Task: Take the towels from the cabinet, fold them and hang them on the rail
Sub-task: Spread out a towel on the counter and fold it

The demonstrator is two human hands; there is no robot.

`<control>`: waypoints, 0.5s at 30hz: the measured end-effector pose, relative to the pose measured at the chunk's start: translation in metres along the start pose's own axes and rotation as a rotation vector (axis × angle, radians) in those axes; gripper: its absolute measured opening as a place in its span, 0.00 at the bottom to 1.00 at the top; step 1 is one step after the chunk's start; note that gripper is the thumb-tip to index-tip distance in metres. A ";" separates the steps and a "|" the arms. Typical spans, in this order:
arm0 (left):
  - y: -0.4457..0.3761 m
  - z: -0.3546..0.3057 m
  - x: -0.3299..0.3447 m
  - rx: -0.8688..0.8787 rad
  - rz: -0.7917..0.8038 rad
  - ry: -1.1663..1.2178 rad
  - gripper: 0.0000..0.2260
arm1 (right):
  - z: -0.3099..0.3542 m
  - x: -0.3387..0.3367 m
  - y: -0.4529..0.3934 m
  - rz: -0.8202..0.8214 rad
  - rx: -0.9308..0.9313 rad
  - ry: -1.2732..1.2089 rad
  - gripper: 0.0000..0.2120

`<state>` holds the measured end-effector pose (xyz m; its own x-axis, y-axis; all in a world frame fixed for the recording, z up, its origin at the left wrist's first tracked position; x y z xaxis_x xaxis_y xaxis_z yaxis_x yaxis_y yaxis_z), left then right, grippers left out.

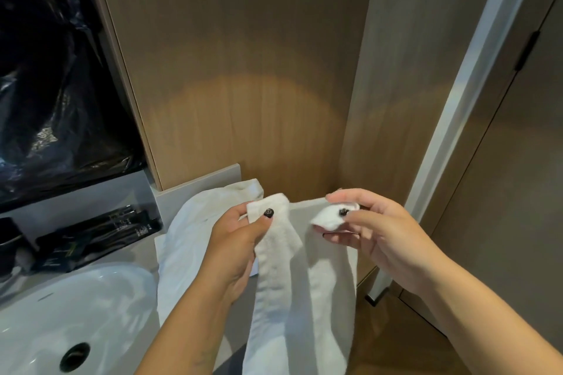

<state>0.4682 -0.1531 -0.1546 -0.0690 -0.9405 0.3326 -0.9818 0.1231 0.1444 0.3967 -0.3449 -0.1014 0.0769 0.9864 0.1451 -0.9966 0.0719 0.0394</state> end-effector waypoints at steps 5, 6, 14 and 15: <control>0.023 -0.014 0.006 0.159 0.048 -0.077 0.07 | -0.001 0.023 0.010 0.094 -0.134 0.634 0.19; 0.024 -0.014 0.004 0.175 0.024 -0.088 0.06 | -0.002 0.027 0.010 0.107 -0.147 0.710 0.20; 0.025 -0.017 -0.010 0.273 -0.059 -0.196 0.03 | 0.001 0.036 0.008 0.036 -0.268 0.984 0.10; 0.026 -0.018 -0.009 0.282 -0.052 -0.213 0.03 | 0.002 0.033 0.005 -0.025 -0.305 1.115 0.13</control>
<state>0.4460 -0.1355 -0.1373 -0.0236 -0.9918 0.1255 -0.9931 0.0089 -0.1166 0.3943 -0.3119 -0.0946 0.1804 0.5554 -0.8118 -0.9722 -0.0244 -0.2327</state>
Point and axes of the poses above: each hand's wrist, its own y-axis away from the middle knuckle, its own x-axis out of the palm, z = x × y, the point moved 6 cm from there along -y, towards the middle knuckle, and after that the axes turned 2 degrees about -z, right-handed, at the moved point
